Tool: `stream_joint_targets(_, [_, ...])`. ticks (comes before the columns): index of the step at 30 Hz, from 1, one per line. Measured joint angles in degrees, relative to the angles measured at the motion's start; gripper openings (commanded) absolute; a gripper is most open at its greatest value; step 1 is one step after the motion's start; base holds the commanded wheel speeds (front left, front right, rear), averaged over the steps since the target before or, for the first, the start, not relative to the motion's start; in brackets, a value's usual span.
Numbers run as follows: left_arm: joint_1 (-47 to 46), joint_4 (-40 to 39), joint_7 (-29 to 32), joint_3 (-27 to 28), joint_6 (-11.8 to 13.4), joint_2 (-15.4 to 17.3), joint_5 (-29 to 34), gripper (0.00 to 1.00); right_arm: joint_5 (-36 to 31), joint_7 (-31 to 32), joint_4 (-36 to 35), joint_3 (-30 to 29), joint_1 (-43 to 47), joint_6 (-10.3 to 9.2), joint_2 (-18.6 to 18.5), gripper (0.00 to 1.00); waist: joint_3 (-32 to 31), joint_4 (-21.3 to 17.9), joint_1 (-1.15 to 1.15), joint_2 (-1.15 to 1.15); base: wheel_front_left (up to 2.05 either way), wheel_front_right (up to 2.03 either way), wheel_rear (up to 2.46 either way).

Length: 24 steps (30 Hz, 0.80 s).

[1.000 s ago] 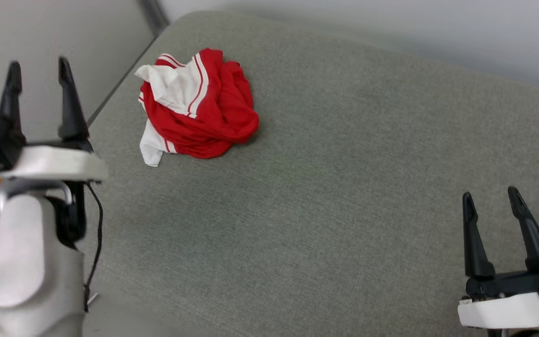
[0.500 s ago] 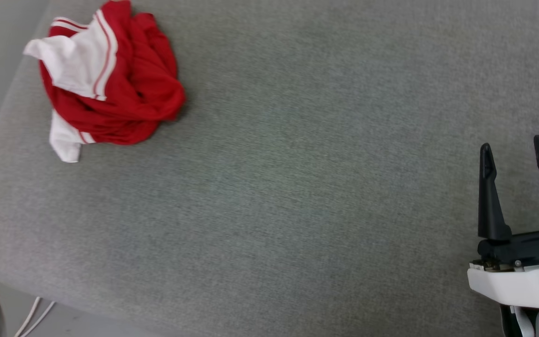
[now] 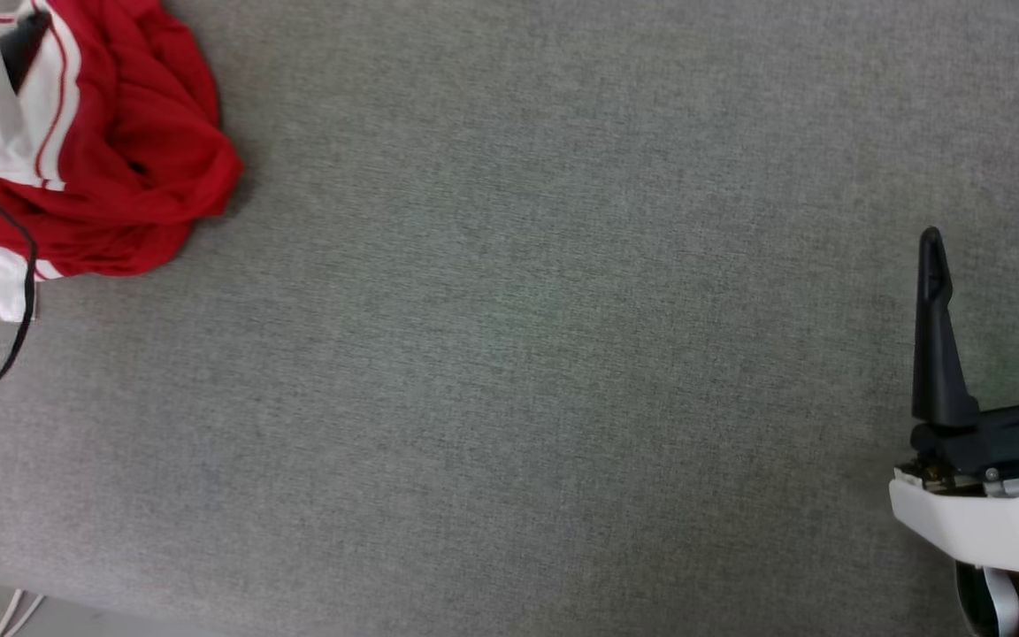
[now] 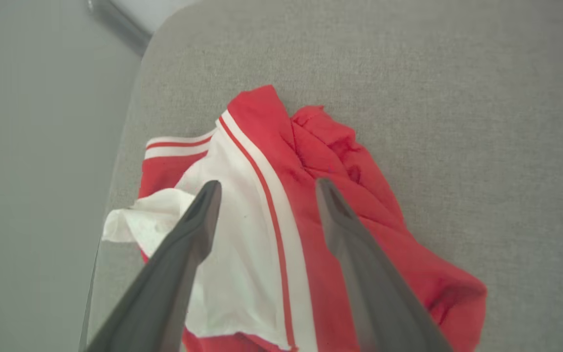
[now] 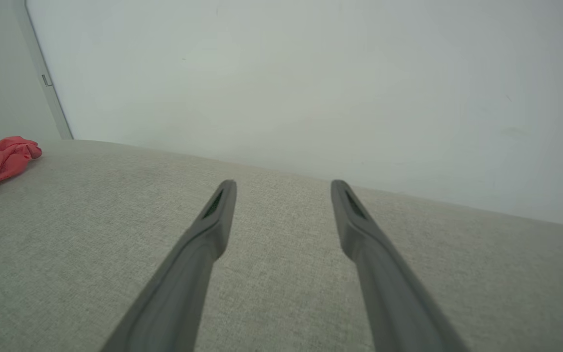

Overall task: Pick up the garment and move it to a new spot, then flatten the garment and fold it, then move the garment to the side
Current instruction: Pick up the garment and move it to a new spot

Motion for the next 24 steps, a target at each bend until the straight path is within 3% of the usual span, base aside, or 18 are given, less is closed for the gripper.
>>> stream_joint_targets(7, [2.6, -3.6, 14.3, -10.0, 0.0, 5.6, -8.9, 1.00, -0.8, 0.0, -0.4, 0.6, -0.8, 0.00, 0.0, 1.00, 2.5, -1.4, 0.00, 0.00, 0.00, 0.00, 0.00])
stream_joint_targets(16, [3.5, -2.9, 14.3, -16.7, 0.1, 6.8, -11.7, 1.00, -0.6, 0.0, 0.3, 1.8, -1.9, 0.00, 0.0, 1.00, 3.9, -2.8, -0.01, 0.00, 0.00, 0.00, 0.00])
stream_joint_targets(17, [3.5, -2.8, 14.1, -17.2, 0.3, 6.8, -12.1, 0.63, -0.5, 0.0, 0.5, 1.9, -1.9, 0.00, 0.0, 1.00, 3.9, -2.9, -0.01, 0.00, 0.00, 0.00, 0.00])
stream_joint_targets(18, [3.4, -2.6, 13.7, -17.8, 0.3, 6.9, -12.5, 0.00, -0.2, 0.0, 0.6, 1.9, -2.1, 0.00, 0.0, 1.00, 3.7, -2.9, -0.01, 0.00, 0.00, 0.00, 0.00])
stream_joint_targets(24, [3.1, -1.4, 10.2, -20.2, 0.0, 7.1, -13.9, 0.00, 1.3, 0.0, 1.6, 2.0, -2.3, -0.01, 0.0, 1.00, 1.7, -2.8, 0.00, 0.00, 0.00, 0.00, 0.00])
